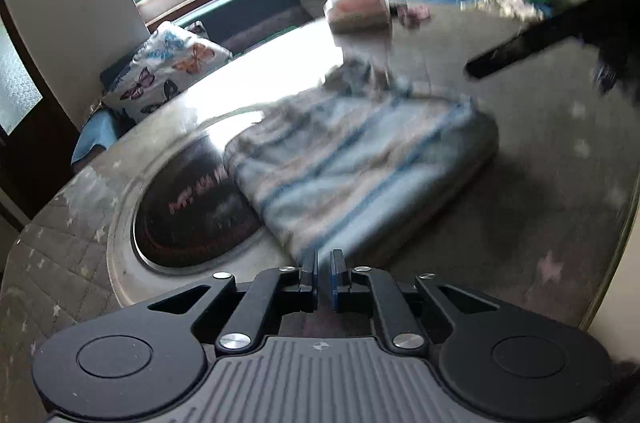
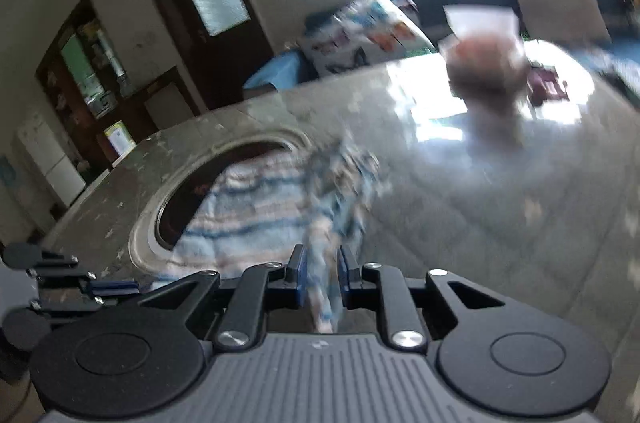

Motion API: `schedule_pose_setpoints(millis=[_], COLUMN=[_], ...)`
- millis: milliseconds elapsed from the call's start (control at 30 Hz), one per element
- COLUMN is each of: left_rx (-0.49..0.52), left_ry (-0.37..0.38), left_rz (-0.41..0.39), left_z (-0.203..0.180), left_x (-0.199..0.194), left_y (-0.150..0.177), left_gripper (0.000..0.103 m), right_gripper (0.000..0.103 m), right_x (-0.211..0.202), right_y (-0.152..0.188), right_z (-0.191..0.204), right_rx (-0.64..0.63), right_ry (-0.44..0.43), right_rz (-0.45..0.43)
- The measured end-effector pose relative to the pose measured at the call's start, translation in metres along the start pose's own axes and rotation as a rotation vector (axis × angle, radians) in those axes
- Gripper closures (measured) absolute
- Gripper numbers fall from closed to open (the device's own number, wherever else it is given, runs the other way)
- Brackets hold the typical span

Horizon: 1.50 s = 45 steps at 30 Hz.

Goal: Fold clothes

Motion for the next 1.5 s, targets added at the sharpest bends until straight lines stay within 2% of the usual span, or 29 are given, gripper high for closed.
schedule_pose_setpoints(millis=[167, 300, 400, 567, 667, 767, 933, 1067, 1167, 1267, 1500], left_rx=[-0.068, -0.078, -0.078, -0.084, -0.078, -0.078, -0.112, -0.128, -0.148, -0.163, -0.179], left_ry=[0.014, 0.023, 0.023, 0.037, 0.042, 0.047, 0.055, 0.044, 0.043, 0.047, 0.12], left_rz=[-0.026, 0.036, 0.081, 0.08, 0.079, 0.082, 0.064, 0.058, 0.073, 0.08, 0.068], left_z=[0.002, -0.002, -0.003, 0.001, 0.001, 0.003, 0.013, 0.024, 0.032, 0.037, 0.021], left_x=[0.013, 0.041, 0.057, 0.059, 0.059, 0.057, 0.059, 0.073, 0.089, 0.103, 0.134], left_y=[-0.022, -0.017, -0.007, -0.002, -0.002, -0.007, -0.026, -0.045, -0.055, -0.066, -0.098], left_gripper=[0.094, 0.095, 0.095, 0.094, 0.094, 0.093, 0.093, 0.093, 0.093, 0.092, 0.089], right_gripper=[0.086, 0.086, 0.086, 0.09, 0.087, 0.087, 0.087, 0.087, 0.087, 0.087, 0.087], right_x=[0.032, 0.066, 0.082, 0.079, 0.072, 0.067, 0.075, 0.096, 0.104, 0.099, 0.112], right_y=[-0.017, -0.018, -0.014, -0.012, -0.018, -0.028, -0.043, -0.042, -0.039, -0.039, -0.054], right_z=[0.015, 0.02, 0.014, -0.017, -0.028, -0.03, -0.006, -0.003, -0.025, -0.032, -0.024], right_rx=[-0.078, -0.113, -0.131, -0.109, -0.096, -0.095, -0.161, -0.187, -0.129, -0.102, -0.144], right_ry=[-0.04, -0.062, -0.038, 0.023, 0.077, 0.084, 0.02, 0.0, 0.041, 0.036, 0.013], right_rz=[0.019, 0.064, 0.095, 0.081, 0.056, 0.038, 0.01, 0.059, 0.076, 0.069, 0.068])
Point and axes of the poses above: each gripper's, at about its wrist camera, not at the fingertips, and x roughly the way its jaws point, z to its left, y to its underside, the point moved 6 cm from there along x, roughly the way its jaws point, and after that the axes turned 12 degrees about -y, right-handed, at the moved point
